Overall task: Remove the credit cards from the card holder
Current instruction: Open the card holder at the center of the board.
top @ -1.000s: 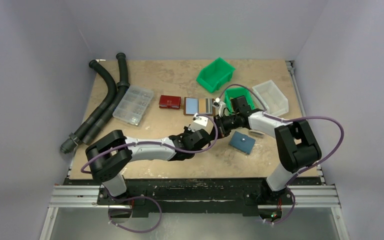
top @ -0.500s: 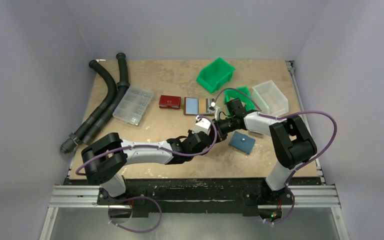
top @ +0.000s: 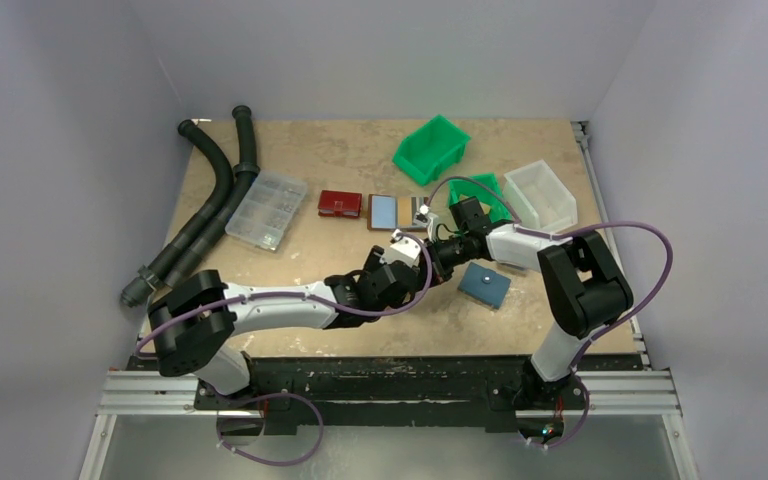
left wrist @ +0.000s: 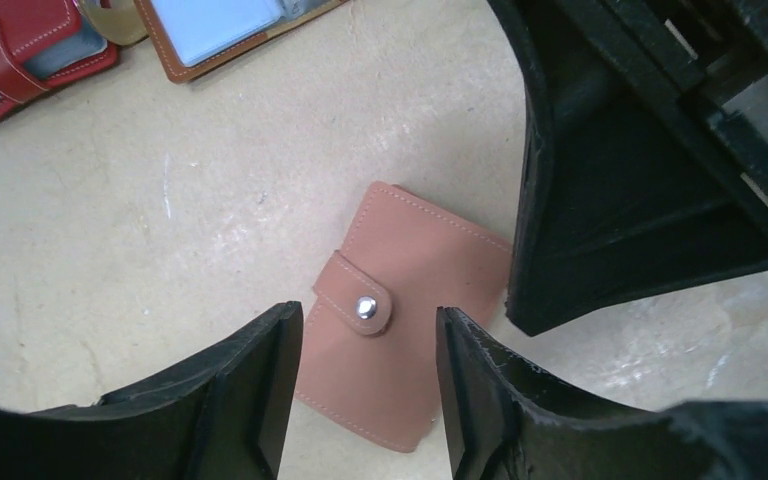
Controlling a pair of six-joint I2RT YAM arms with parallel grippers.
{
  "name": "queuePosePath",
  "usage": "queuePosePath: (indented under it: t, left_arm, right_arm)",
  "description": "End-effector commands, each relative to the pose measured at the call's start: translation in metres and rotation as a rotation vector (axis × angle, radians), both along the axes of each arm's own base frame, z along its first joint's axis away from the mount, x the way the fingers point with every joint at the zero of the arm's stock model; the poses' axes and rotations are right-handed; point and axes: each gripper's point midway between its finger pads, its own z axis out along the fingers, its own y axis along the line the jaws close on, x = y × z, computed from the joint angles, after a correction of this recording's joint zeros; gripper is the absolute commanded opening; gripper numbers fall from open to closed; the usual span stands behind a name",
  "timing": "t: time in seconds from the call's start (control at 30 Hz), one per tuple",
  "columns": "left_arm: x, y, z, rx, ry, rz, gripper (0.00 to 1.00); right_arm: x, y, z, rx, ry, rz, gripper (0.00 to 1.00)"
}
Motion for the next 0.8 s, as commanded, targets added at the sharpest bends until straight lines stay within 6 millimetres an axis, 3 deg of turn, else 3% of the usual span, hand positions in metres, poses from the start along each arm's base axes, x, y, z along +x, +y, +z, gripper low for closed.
queuePosePath:
  t: [0.0, 0.37, 0.53, 0.77]
  left_arm:
    - [0.007, 0.008, 0.004, 0.111, -0.05, -0.051, 0.55]
    - [0.024, 0.009, -0.013, 0.136, 0.008, -0.109, 0.57]
    - [0.025, 0.005, -0.023, 0.114, 0.045, -0.17, 0.48]
    - [0.026, 0.005, -0.034, 0.127, 0.069, -0.191, 0.47]
  right_arm:
    - [0.011, 0.005, 0.01, 0.011, -0.044, 0.0, 0.0]
    - [0.011, 0.005, 0.005, -0.001, -0.035, -0.003, 0.0]
    - [0.009, 0.008, 0.008, 0.011, -0.031, 0.012, 0.0]
    - [0.011, 0.017, 0.013, 0.006, -0.049, 0.035, 0.0]
